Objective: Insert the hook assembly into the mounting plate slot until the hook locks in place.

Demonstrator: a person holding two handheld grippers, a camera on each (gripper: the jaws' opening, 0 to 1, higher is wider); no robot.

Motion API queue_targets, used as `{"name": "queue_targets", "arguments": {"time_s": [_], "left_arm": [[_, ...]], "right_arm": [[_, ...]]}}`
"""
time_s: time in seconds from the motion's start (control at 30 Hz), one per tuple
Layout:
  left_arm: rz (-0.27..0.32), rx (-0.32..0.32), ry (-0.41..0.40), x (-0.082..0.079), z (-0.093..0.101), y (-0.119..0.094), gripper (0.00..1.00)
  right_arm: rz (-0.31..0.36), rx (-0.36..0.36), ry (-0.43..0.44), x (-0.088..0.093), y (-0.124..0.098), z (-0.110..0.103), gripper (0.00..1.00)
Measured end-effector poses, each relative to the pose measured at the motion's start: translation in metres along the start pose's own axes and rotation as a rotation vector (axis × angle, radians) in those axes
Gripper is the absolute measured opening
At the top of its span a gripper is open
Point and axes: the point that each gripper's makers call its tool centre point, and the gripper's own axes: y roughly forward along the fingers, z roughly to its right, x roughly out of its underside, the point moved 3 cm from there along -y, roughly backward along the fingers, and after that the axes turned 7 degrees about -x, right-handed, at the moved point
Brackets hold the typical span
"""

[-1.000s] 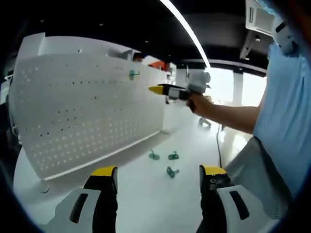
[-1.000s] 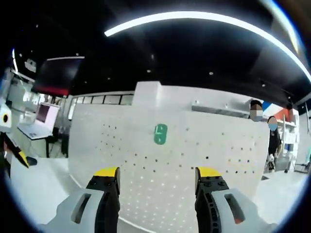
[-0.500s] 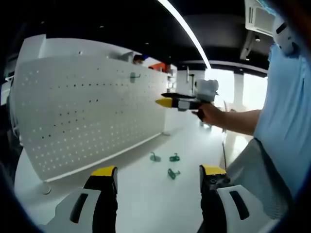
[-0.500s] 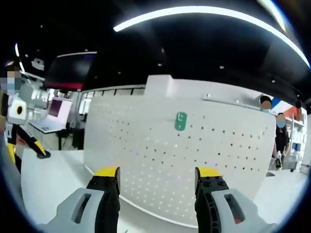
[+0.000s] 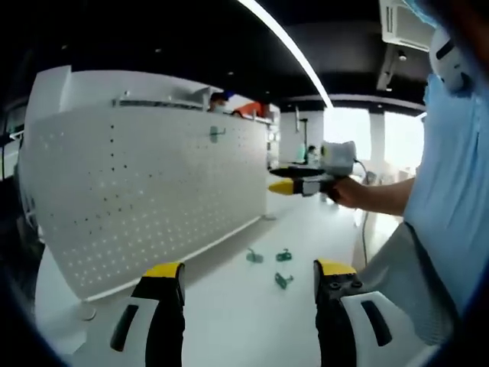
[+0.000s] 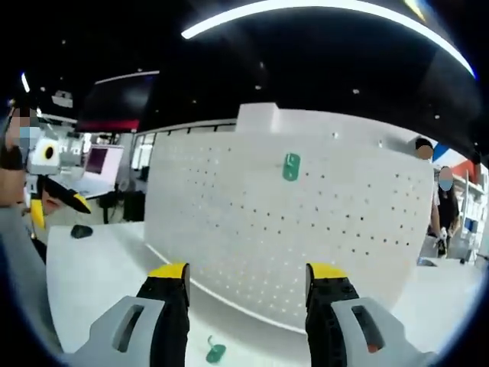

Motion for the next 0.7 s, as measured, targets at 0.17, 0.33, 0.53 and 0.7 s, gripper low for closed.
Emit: {"name": "queue_targets", "arguments": {"time_s": [0.17, 0.33, 0.53, 0.7], "left_arm": [[0.01, -0.006, 0.012, -0.008, -0.004, -0.001, 0.7], [0.013, -0.02, 0.016, -0.01, -0.01, -0.002, 0.7], [0.022, -0.036, 0.02, -0.015, -0.015, -0.003, 0.7], [0.029, -0.045, 0.021, -0.018, -0.018, -0.003, 0.7]], "right_arm": [[-0.024, -0.015, 0.011, 0.005, -0.006, -0.002, 0.61], [-0.054, -0.03, 0.025, 0.012, -0.011, -0.002, 0.6], [-0.102, -0.063, 0.019, 0.022, -0.015, -0.007, 0.58], [-0.149, -0.086, 0.029, 0.031, -0.016, -0.008, 0.57]]}}
